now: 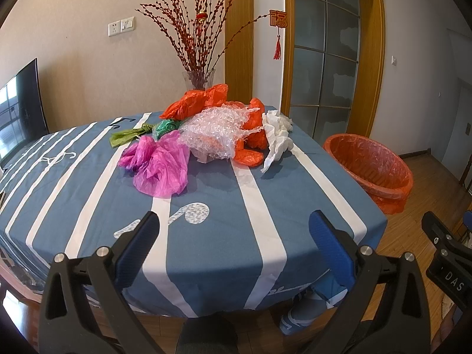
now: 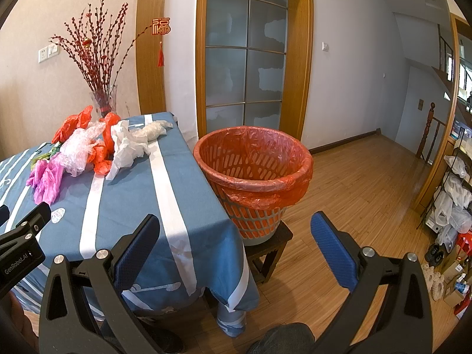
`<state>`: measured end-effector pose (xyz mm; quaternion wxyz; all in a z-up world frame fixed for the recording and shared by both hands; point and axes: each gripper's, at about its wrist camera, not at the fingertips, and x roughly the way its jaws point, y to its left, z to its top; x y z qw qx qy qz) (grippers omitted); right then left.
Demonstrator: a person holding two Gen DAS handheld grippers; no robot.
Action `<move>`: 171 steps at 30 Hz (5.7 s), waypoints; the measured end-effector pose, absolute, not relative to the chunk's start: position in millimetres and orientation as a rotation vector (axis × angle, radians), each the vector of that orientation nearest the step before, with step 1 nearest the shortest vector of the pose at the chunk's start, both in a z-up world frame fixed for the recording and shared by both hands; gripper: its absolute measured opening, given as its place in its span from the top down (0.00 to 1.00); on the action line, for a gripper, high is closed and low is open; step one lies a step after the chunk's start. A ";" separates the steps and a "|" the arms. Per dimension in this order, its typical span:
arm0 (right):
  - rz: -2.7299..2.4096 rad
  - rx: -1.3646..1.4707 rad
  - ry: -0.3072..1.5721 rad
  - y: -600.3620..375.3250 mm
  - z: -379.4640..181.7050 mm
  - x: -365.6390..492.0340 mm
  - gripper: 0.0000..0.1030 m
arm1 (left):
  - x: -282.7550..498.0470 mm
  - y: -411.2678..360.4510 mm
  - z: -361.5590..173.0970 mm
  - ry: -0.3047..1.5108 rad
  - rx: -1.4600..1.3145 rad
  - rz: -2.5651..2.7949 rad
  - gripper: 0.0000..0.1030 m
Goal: Collect trash
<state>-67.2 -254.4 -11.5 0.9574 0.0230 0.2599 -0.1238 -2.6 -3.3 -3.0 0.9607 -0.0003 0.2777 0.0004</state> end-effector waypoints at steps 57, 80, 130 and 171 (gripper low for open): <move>0.166 0.074 0.776 -155.3 -44.6 187.9 0.72 | 150.4 170.8 -12.9 0.734 -0.133 0.248 0.04; 0.173 0.158 0.712 -224.8 -31.5 148.5 0.95 | 267.7 115.0 29.5 0.659 -0.050 0.027 0.09; 0.036 0.215 0.550 -307.0 28.4 122.3 0.95 | 245.8 -31.9 78.9 0.577 0.018 -0.349 0.76; -0.160 0.383 0.529 -429.2 0.6 127.1 0.56 | 281.3 -205.7 -22.9 0.842 -0.003 -0.585 0.46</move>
